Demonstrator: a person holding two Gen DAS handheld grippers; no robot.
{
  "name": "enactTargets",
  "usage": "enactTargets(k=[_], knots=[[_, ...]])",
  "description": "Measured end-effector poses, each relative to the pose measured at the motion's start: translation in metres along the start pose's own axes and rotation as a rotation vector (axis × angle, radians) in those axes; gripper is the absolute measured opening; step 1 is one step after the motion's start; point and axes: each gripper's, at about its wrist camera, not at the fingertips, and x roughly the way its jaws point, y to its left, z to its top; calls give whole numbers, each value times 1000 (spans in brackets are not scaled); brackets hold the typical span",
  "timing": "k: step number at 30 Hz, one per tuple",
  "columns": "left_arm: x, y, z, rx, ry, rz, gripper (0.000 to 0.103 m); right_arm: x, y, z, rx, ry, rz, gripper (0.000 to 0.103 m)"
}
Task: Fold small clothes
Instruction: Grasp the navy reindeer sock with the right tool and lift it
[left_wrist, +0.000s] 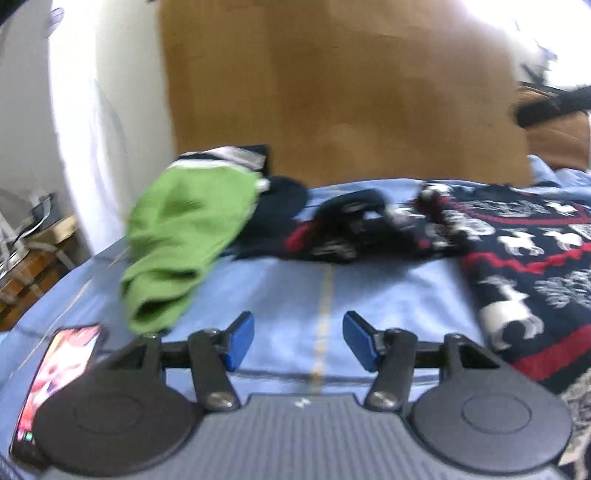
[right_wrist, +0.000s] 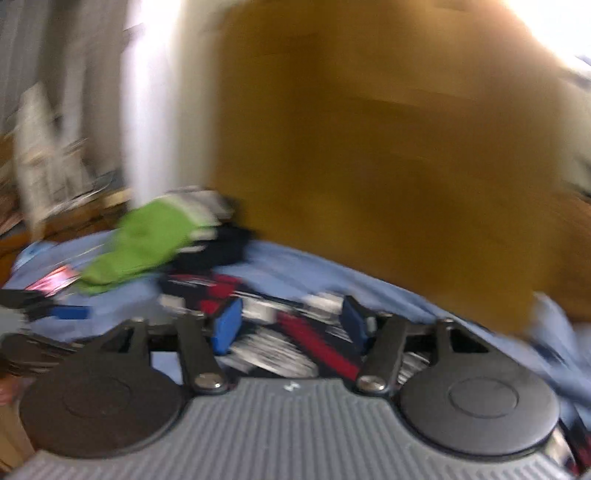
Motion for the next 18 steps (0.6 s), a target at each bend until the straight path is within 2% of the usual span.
enactTargets(k=[3,6,9,12,16,17,18], knots=[[-3,13,-1,-73,-30,-37,55,54,55,37,-97,65,171,76],[-14,20,-4,-113,-103,-52,58,114,97,59,-128,164,253,77],[-18,23,-7,-141,-138,-76,58,176,119,63,-137,293,230,77],[-24,29,-12,-169,-156,-109,58,215,130,51,-163,395,161,76],[-20,41,-14,-235,-135,-150,58,242,131,35,-143,451,127,75],[-19,44,-14,-250,-127,-160,58,247,131,32,-143,456,120,70],[-17,47,-15,-266,-121,-172,58,251,131,29,-141,471,124,46]])
